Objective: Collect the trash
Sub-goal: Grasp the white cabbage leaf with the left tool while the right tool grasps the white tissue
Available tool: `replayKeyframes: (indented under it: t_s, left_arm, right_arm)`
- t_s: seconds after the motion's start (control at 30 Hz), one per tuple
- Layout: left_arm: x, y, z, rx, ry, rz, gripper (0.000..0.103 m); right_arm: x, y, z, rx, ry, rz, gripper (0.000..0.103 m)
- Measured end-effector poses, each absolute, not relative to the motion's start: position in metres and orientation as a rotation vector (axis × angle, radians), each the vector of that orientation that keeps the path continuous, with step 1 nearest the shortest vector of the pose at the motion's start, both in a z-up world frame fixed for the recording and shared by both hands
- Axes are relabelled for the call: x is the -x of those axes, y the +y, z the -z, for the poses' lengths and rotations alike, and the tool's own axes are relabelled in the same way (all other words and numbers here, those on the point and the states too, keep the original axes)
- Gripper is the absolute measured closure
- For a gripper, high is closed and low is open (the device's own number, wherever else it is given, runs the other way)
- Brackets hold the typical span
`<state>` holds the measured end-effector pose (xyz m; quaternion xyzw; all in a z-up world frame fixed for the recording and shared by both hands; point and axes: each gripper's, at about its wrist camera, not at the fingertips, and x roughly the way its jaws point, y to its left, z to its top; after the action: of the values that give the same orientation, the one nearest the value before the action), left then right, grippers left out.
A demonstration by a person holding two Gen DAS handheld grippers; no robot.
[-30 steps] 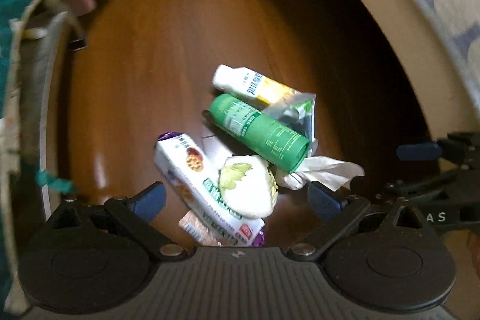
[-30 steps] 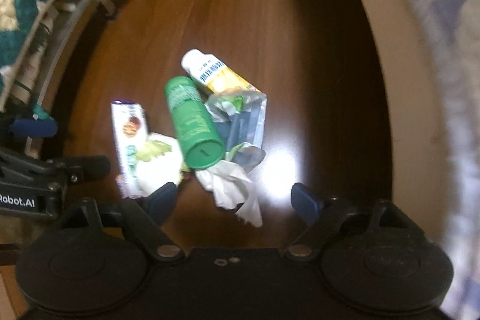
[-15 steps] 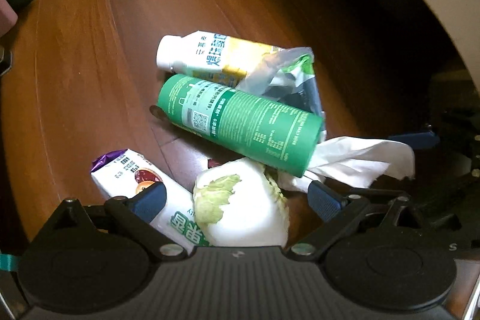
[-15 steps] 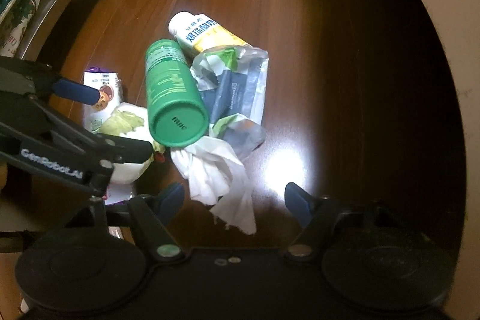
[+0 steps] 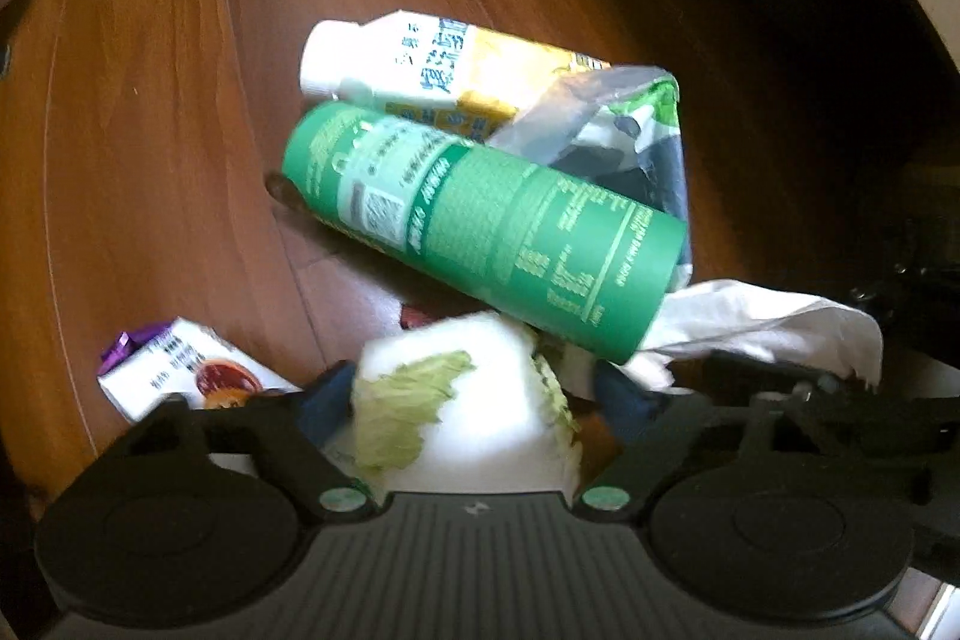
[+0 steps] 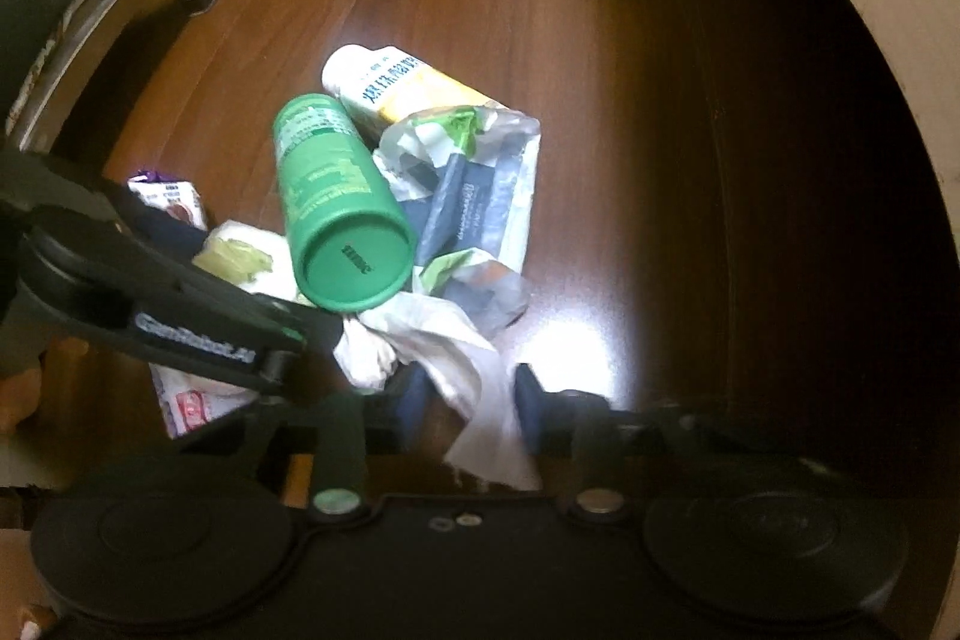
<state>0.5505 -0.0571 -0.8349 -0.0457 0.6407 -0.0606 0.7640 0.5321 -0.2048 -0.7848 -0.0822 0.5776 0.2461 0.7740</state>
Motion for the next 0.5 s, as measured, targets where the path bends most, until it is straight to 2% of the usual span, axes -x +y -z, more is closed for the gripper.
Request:
replayKeyframes:
  t_s: [0.07, 0.17, 0.5]
  left_arm:
    - [-0.548, -0.058, 0.836, 0.102, 1.396, 0.118, 0.036]
    - [-0.544, -0.054, 0.833, 0.144, 1.384, 0.093, 0.046]
    - [-0.521, -0.047, 0.806, 0.2, 1.337, 0.013, 0.053]
  right_arm:
    - [-0.53, -0.207, 0.781, 0.158, 1.253, -0.527, 0.091]
    - [-0.526, -0.206, 0.774, 0.136, 1.246, -0.531, 0.1]
    - [-0.503, -0.208, 0.736, 0.108, 1.235, -0.532, 0.103]
